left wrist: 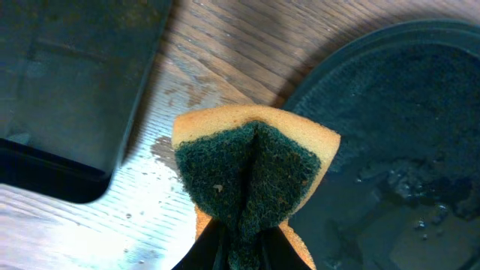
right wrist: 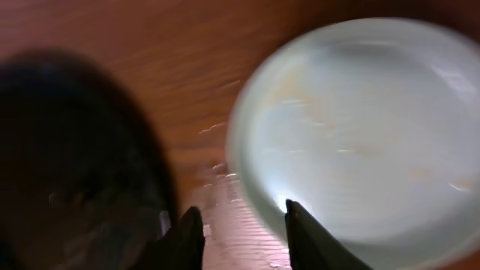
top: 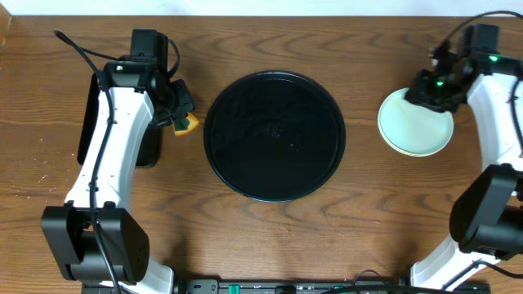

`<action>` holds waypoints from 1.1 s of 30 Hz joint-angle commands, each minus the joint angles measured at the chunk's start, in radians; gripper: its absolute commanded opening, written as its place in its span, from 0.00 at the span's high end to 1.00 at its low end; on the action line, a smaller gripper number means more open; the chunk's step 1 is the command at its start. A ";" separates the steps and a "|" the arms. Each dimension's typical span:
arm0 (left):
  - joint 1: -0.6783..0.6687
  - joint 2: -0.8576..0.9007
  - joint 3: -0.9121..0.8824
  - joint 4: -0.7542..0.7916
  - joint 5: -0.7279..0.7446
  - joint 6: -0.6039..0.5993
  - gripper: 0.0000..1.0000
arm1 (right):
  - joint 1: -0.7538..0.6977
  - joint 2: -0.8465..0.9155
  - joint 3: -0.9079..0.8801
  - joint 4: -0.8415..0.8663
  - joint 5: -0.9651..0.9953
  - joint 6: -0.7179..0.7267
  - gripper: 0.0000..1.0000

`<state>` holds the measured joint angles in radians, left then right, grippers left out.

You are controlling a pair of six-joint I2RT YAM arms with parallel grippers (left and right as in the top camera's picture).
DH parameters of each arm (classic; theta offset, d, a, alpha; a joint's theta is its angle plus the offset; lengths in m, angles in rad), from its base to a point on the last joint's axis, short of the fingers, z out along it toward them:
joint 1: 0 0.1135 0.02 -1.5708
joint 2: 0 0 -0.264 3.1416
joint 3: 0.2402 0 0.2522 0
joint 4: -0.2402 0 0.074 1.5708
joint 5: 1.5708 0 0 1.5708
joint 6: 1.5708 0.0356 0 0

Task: Clean dirty plates on tray and stack at the side
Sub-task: 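Place the sponge into the black rectangular tray with the left gripper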

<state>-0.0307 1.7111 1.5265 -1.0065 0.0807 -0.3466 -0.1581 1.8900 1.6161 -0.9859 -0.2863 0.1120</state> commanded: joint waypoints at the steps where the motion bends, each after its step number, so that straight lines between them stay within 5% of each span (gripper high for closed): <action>1: 0.046 -0.004 -0.002 -0.001 -0.041 0.043 0.88 | 0.082 -0.027 -0.009 -0.004 -0.081 -0.043 0.61; 10: 0.198 0.015 -0.010 0.084 -0.164 0.183 0.92 | 0.311 -0.027 -0.009 0.069 0.009 -0.038 0.42; 18: 0.256 0.119 -0.040 0.246 -0.165 0.282 0.92 | 0.394 -0.027 -0.009 0.099 0.027 -0.038 0.40; 33: 0.293 0.317 -0.040 0.249 -0.163 0.331 0.87 | 0.403 -0.027 -0.009 0.074 0.027 -0.039 0.39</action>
<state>0.2626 2.0098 1.4925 -0.7540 -0.0673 -0.0257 0.2363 1.8896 1.6138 -0.9092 -0.2676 0.0753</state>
